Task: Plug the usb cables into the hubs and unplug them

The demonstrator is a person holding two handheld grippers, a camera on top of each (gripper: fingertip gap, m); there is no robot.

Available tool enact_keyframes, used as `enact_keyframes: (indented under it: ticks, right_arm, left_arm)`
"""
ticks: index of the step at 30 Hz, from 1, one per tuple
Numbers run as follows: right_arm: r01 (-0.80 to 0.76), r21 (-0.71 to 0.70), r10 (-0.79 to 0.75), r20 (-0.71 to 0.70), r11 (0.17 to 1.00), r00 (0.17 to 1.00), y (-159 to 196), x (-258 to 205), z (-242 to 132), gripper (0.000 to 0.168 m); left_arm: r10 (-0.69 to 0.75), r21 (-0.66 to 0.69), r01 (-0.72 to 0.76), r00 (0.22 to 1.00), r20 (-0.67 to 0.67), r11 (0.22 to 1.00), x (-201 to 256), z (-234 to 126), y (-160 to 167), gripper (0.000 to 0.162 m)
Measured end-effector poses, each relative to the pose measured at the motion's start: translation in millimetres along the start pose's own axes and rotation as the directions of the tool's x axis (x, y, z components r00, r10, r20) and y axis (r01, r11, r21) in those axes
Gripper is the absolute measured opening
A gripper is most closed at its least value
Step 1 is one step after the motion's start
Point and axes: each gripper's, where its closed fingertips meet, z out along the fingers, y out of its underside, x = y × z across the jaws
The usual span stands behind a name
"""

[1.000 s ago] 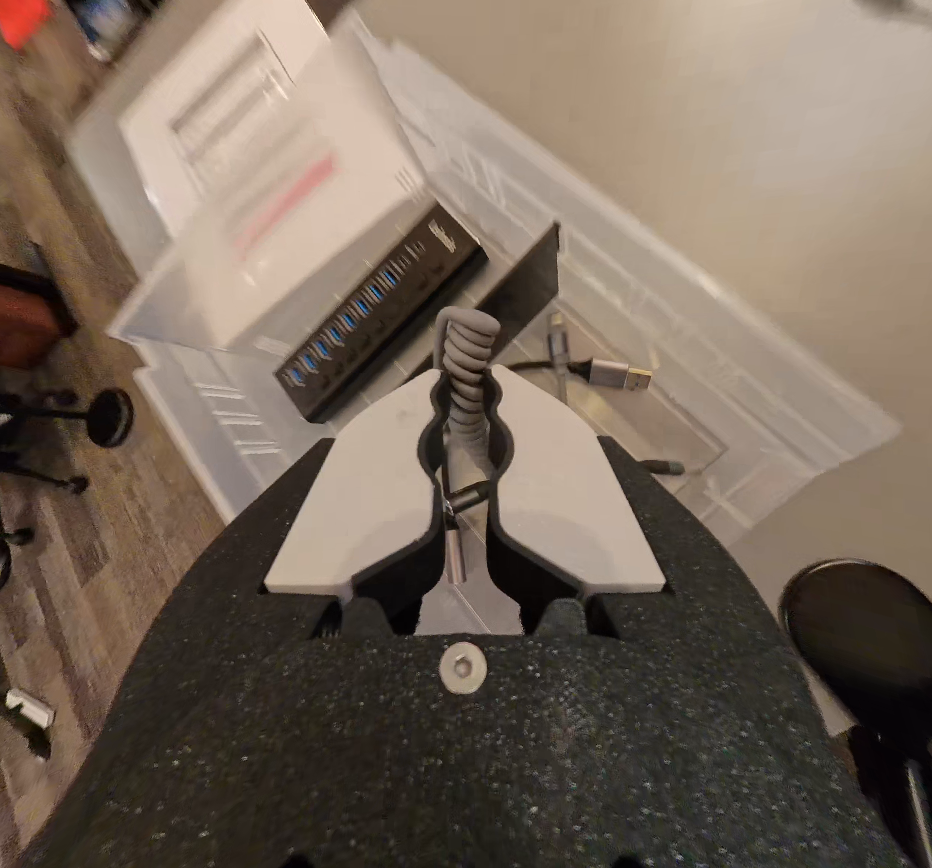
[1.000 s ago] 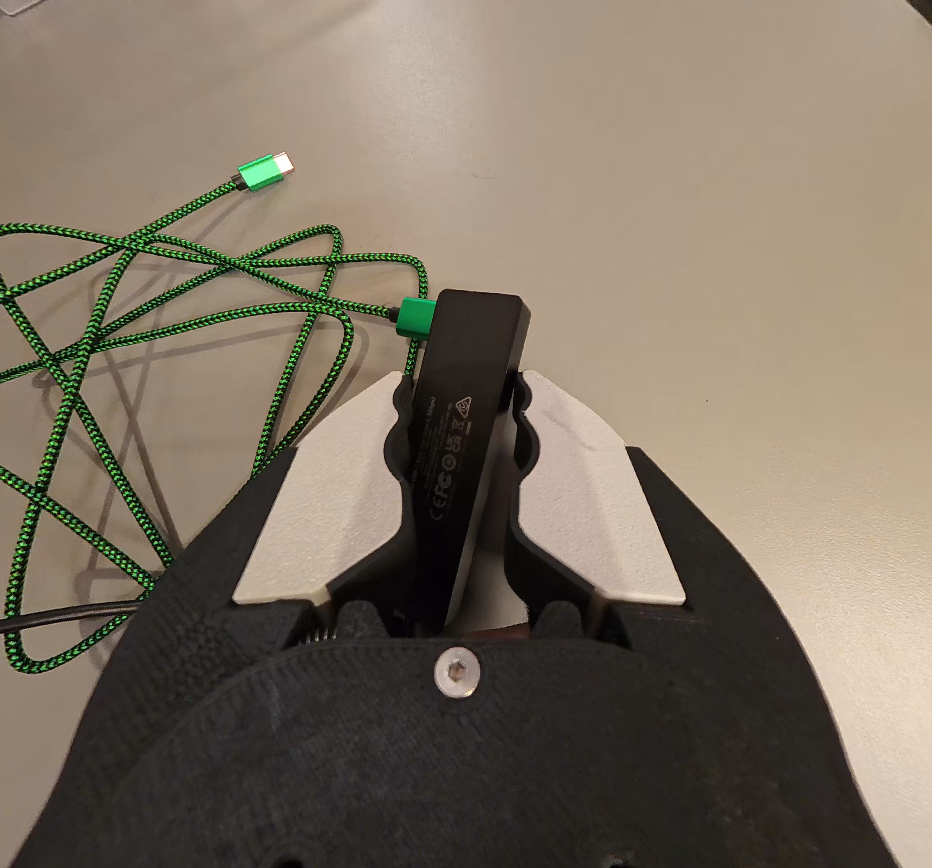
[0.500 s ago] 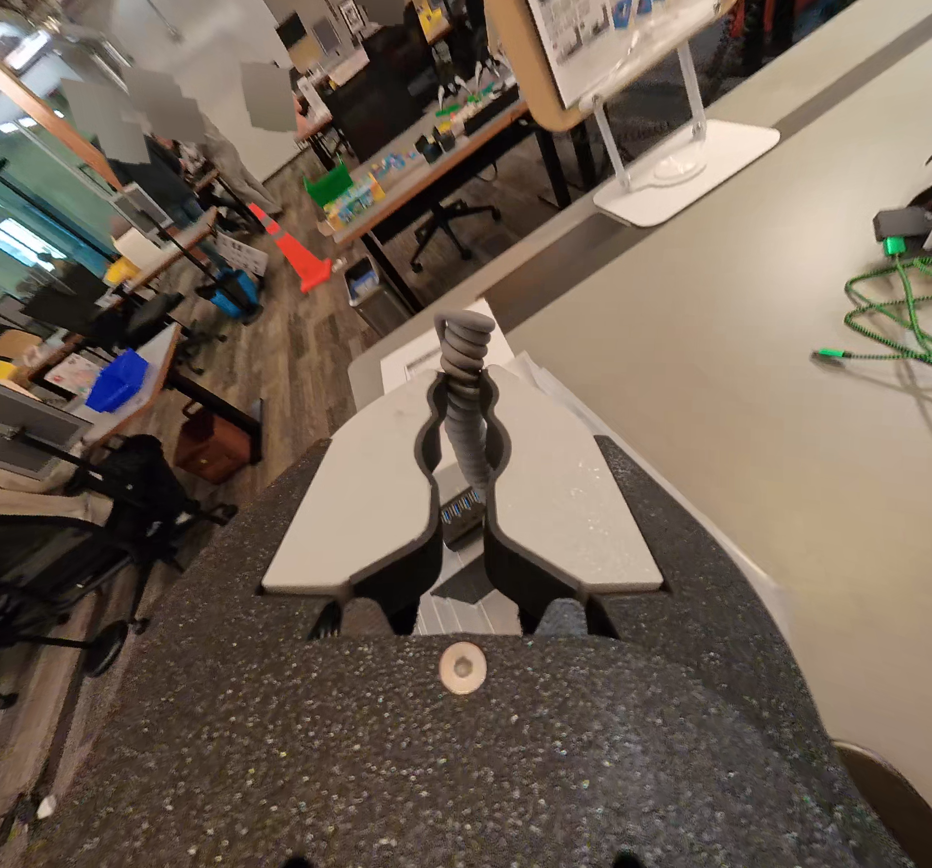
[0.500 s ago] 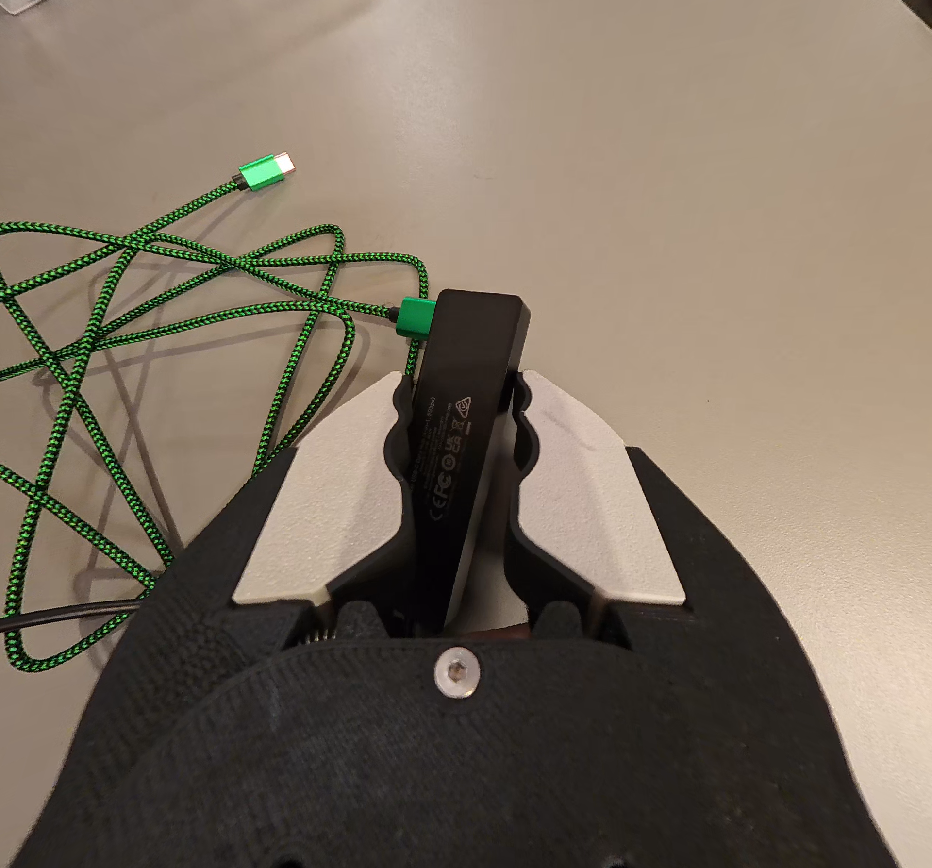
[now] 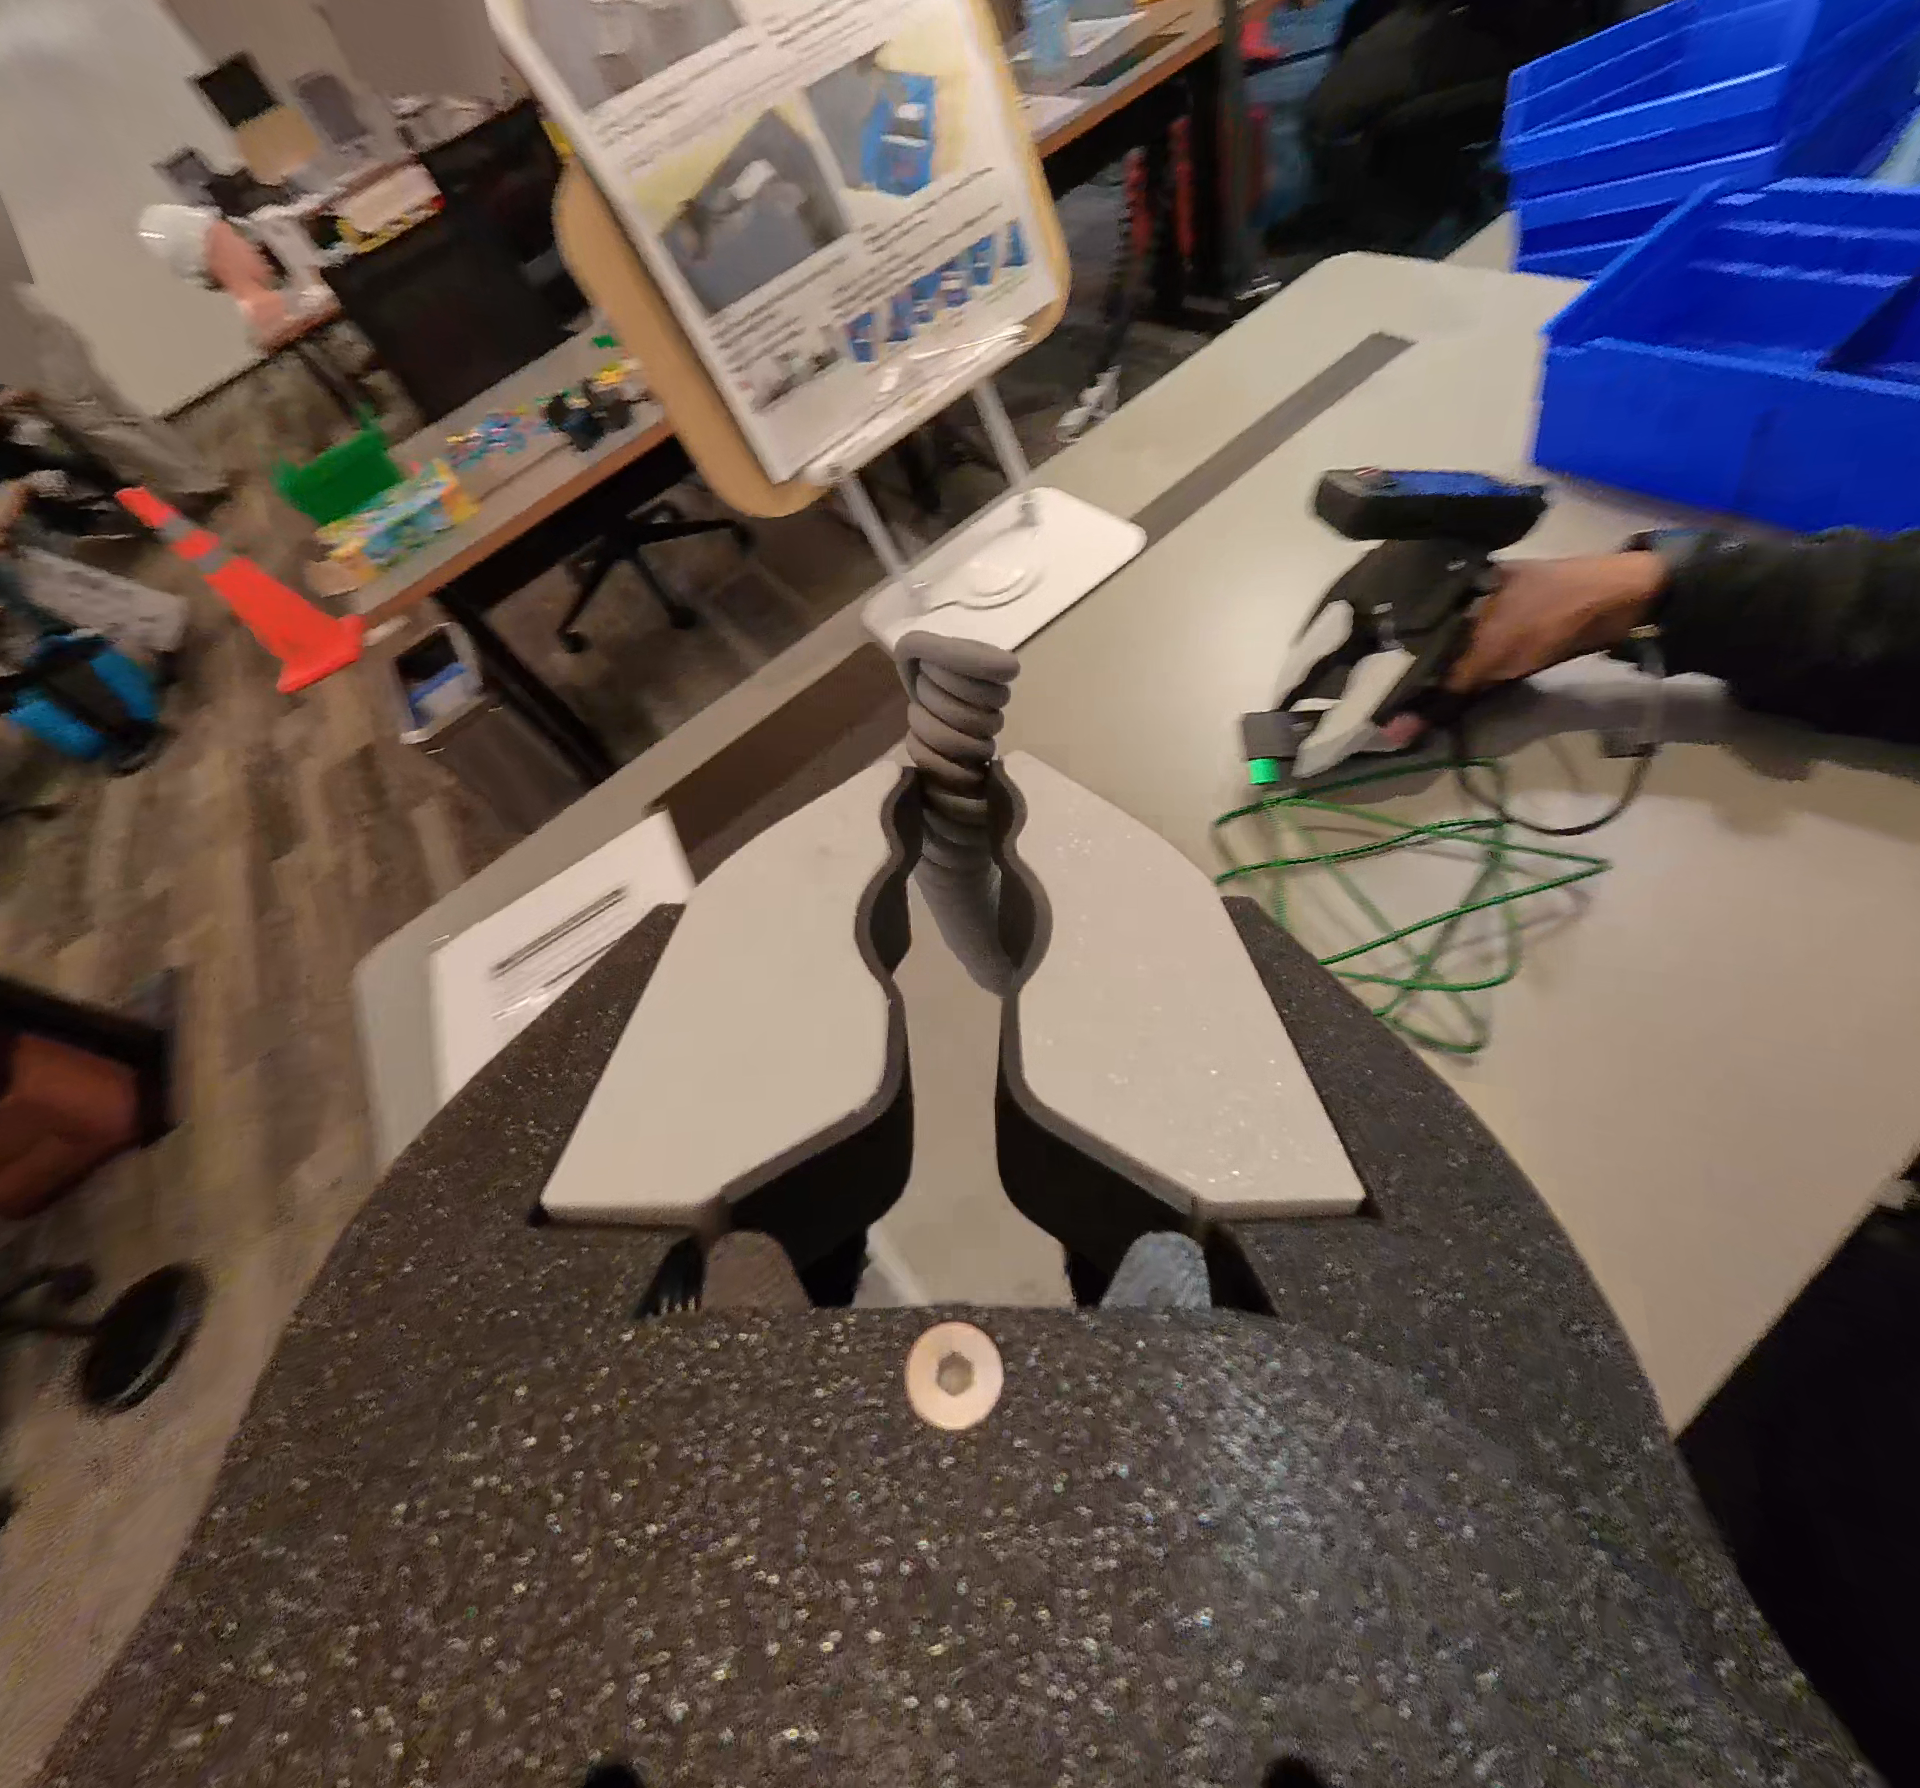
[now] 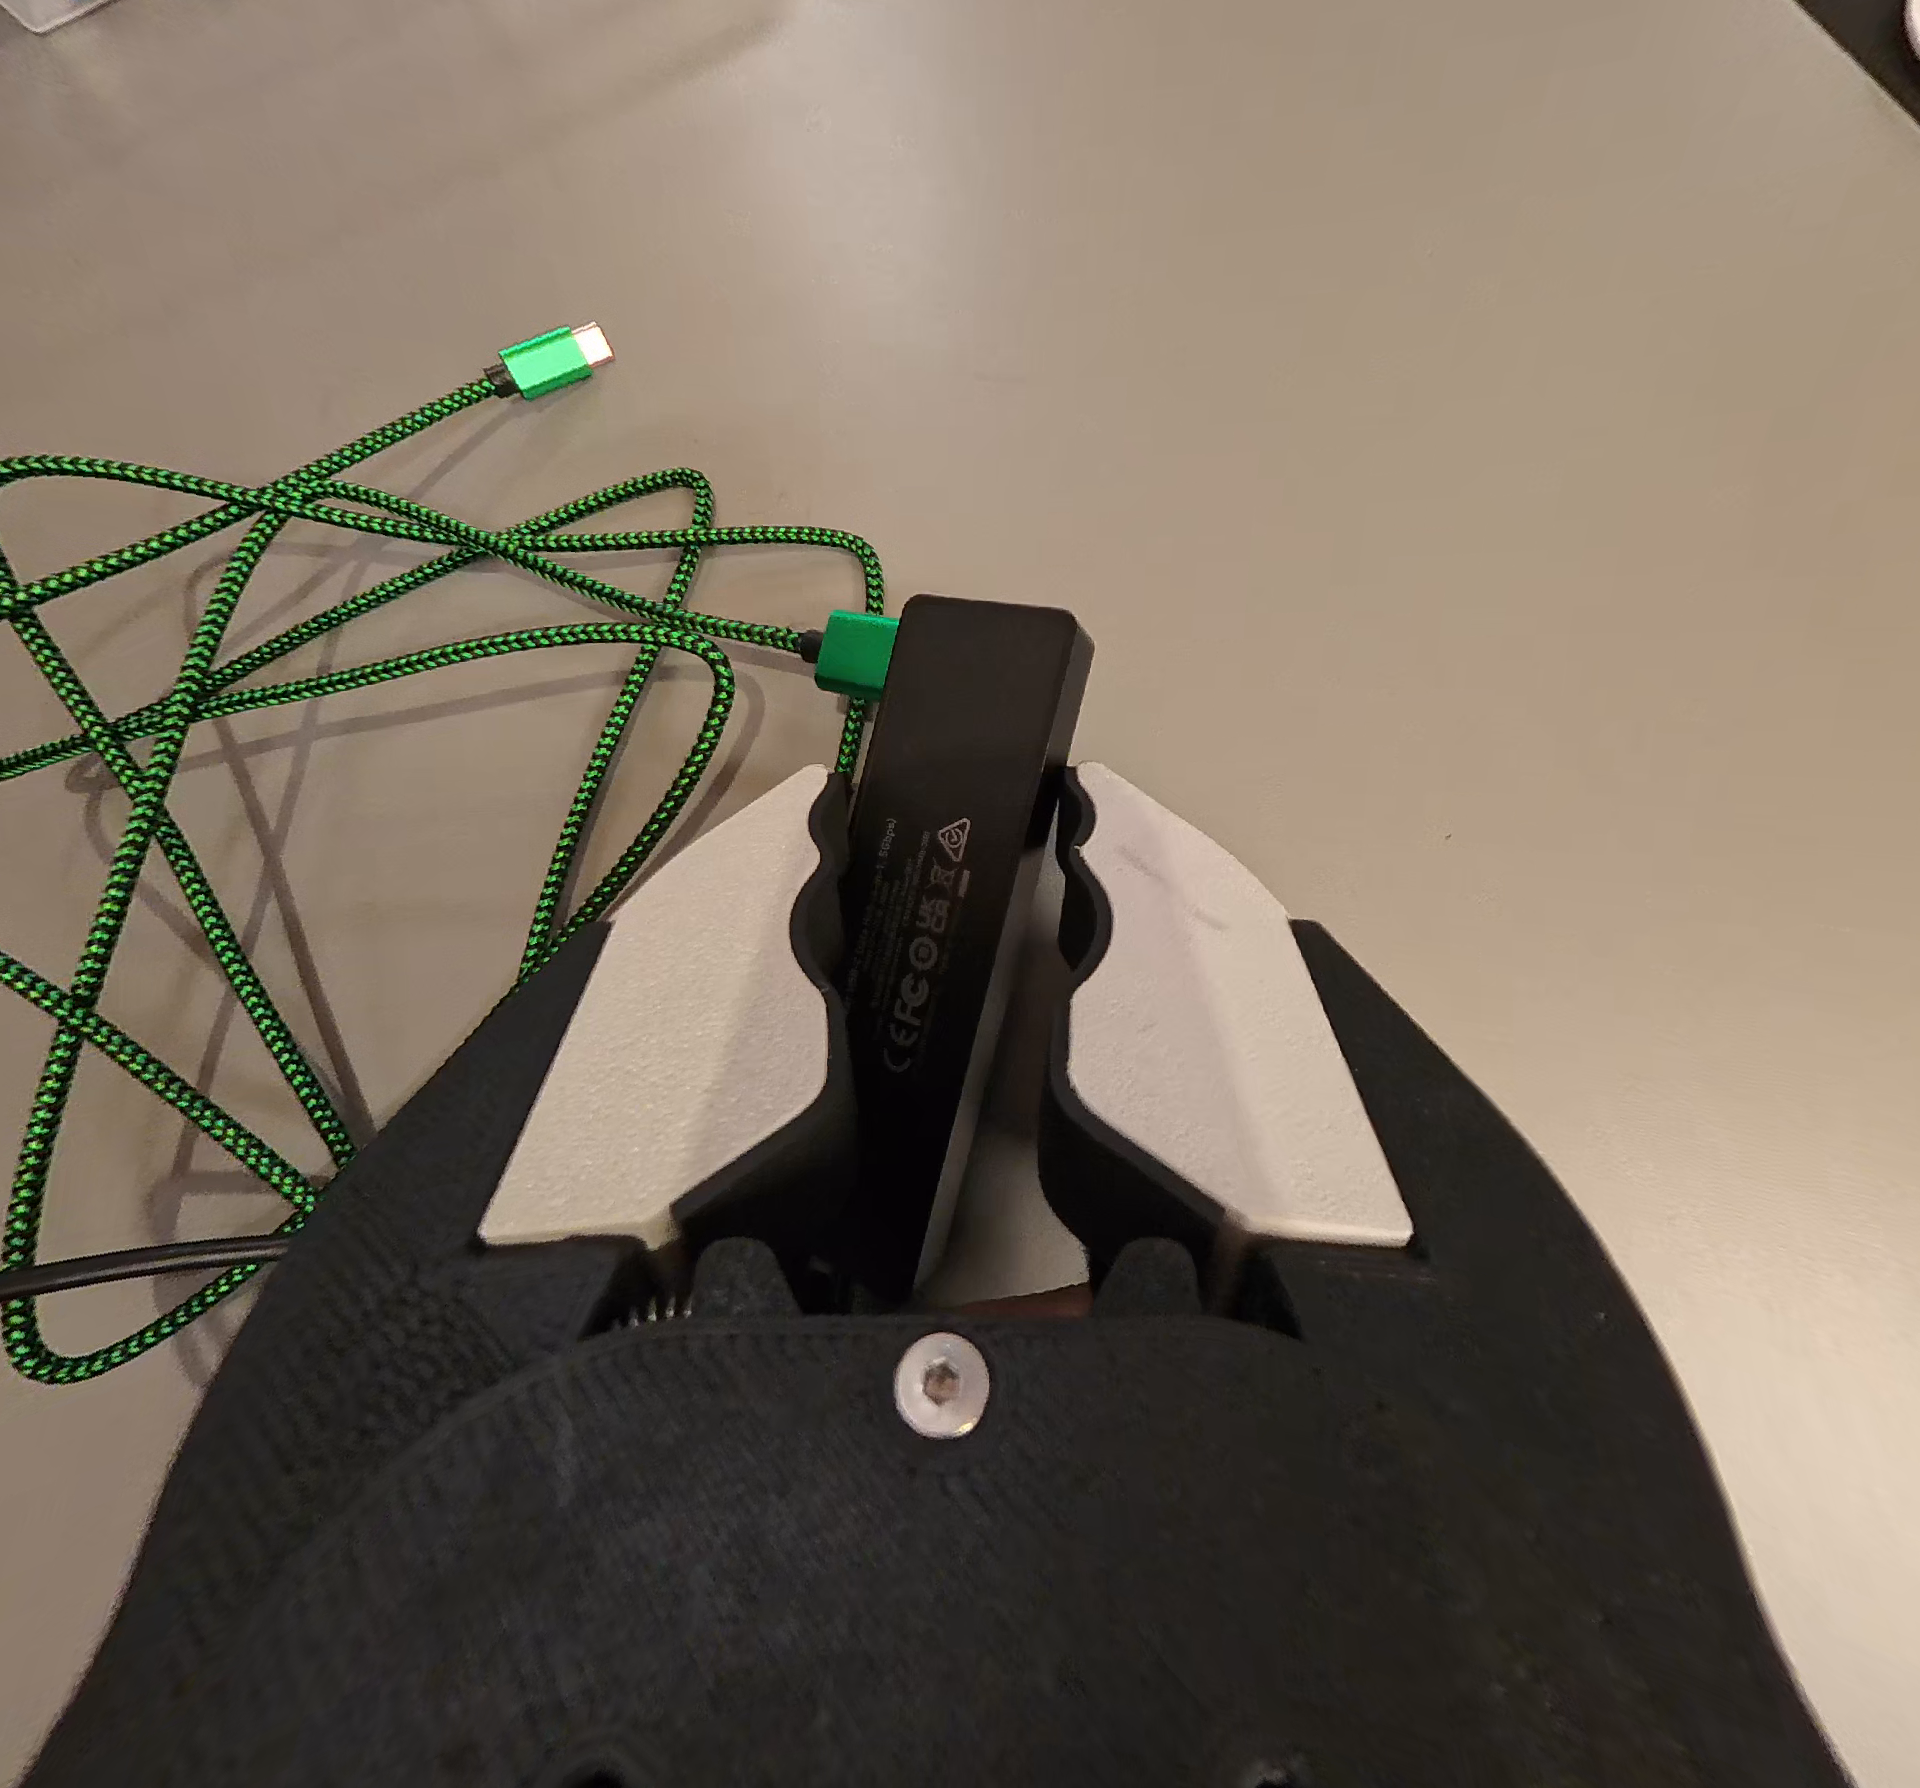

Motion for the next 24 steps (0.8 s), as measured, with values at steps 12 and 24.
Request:
enact_keyframes:
  ticks: [12,24]
  right_arm:
    - [0.153,0.269,-0.135,-0.085,0.951,0.987,-44.8,-7.7,-44.0,0.034]
    - [0.115,0.181,-0.118,0.008,0.977,0.993,-38.7,-28.9,-22.5,0.051]
  left_arm:
    - [-0.182,-0.085,0.161,0.881,-0.436,0.983,101.0,165.4,44.3,0.011]
    - [-0.302,-0.129,0.280,0.766,-0.568,0.951,143.9,264.8,72.5,0.011]
